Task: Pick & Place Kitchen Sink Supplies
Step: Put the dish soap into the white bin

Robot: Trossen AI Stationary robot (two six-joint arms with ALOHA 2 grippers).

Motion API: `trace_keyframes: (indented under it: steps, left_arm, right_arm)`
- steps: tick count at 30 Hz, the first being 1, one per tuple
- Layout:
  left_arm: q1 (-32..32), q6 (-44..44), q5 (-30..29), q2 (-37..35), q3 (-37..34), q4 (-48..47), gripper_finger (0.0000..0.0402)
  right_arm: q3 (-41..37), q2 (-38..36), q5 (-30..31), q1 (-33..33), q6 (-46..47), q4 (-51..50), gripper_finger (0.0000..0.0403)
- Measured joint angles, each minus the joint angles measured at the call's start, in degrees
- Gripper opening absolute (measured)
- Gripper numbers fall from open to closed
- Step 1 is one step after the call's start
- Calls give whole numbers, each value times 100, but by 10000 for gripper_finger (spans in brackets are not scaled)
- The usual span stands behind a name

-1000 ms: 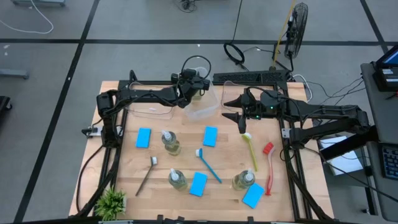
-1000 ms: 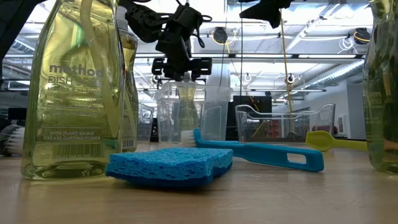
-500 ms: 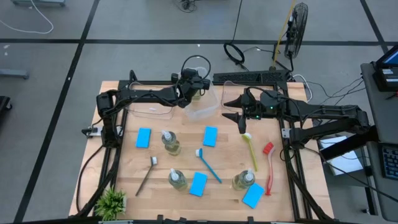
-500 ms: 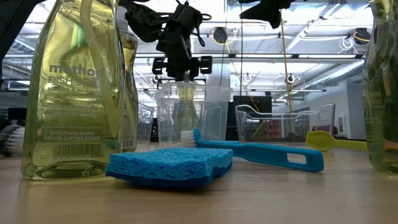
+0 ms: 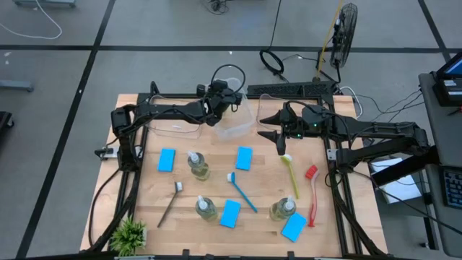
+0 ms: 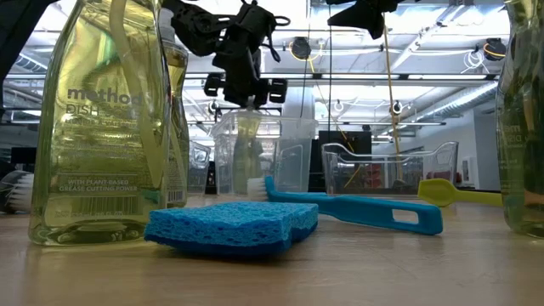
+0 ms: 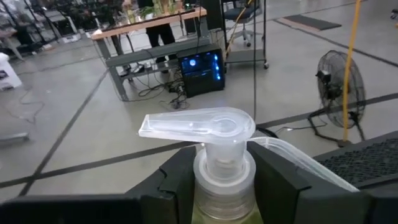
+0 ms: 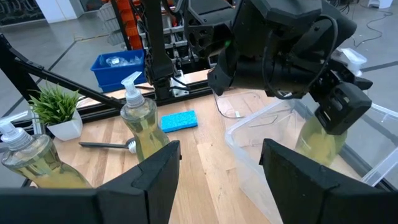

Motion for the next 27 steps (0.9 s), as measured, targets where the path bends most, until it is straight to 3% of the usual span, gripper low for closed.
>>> trace_keyframes:
  steps: [7,27]
  left_arm:
    - [-82,157,-263,0,0,-42,135]
    - [-91,142,-265,-2,2,6,142]
  right_arm:
    - [0,0,0,0,-7,0,212]
    - [0,0,0,0,9,-2,212]
